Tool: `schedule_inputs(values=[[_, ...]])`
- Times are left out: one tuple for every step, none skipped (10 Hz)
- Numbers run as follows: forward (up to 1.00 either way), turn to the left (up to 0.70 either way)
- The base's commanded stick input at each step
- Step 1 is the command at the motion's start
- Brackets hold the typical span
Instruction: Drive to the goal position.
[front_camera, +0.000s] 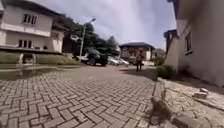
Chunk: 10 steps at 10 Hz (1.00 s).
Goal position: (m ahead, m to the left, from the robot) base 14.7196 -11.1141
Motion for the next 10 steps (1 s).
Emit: schedule_inputs(values=[[0.5, 0.0], [0.5, 0.0], [0.5, 0.0], [0.5, 0.0], [0.5, -0.14], [0.5, -0.43], [0.5, -0.5], [0.5, -0.5], [0.5, -0.5], [0.5, -0.5]])
